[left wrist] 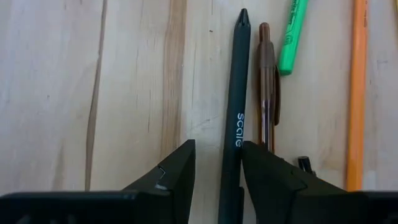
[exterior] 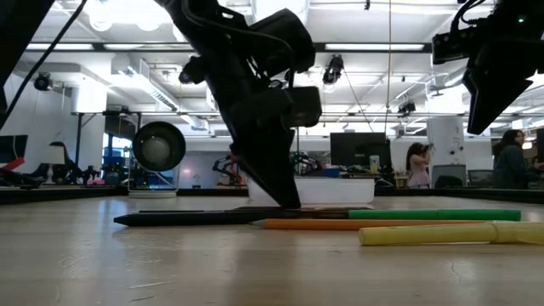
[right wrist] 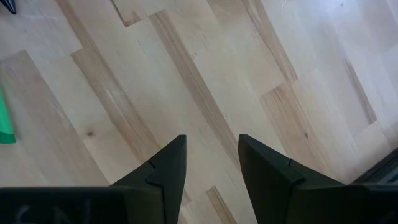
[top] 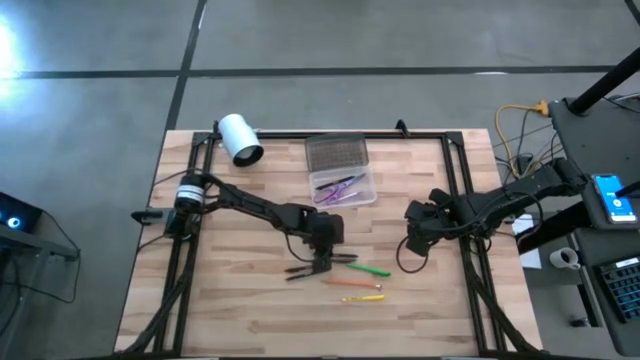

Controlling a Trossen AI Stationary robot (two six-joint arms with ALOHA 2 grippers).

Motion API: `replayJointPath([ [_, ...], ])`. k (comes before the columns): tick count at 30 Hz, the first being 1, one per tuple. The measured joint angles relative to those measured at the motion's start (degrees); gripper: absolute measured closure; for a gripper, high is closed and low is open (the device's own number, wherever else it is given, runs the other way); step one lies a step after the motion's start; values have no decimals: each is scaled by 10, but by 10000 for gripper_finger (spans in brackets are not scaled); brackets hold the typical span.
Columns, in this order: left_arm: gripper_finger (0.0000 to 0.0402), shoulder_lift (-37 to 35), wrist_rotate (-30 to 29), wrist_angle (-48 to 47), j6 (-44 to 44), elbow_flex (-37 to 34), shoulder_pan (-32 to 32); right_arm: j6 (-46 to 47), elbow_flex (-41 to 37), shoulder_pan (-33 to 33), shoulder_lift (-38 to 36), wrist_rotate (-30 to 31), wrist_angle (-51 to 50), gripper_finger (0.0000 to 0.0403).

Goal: Pick & place school supplies into a supply box
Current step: Put the top black pen into the supply box

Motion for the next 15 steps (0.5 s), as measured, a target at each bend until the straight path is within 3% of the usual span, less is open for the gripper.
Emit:
replayJointPath([
  [4, 283, -2, -3, 11, 0, -14, 0, 0, -3, 0, 0, 0, 0, 266],
  [9, 286, -3, -54, 23, 12, -28, -5, 0, -5, 0, 0, 0, 0, 266],
  [15, 320, -3, -91, 32, 50, -33, -5, 0, -5, 0, 0, 0, 0, 266],
])
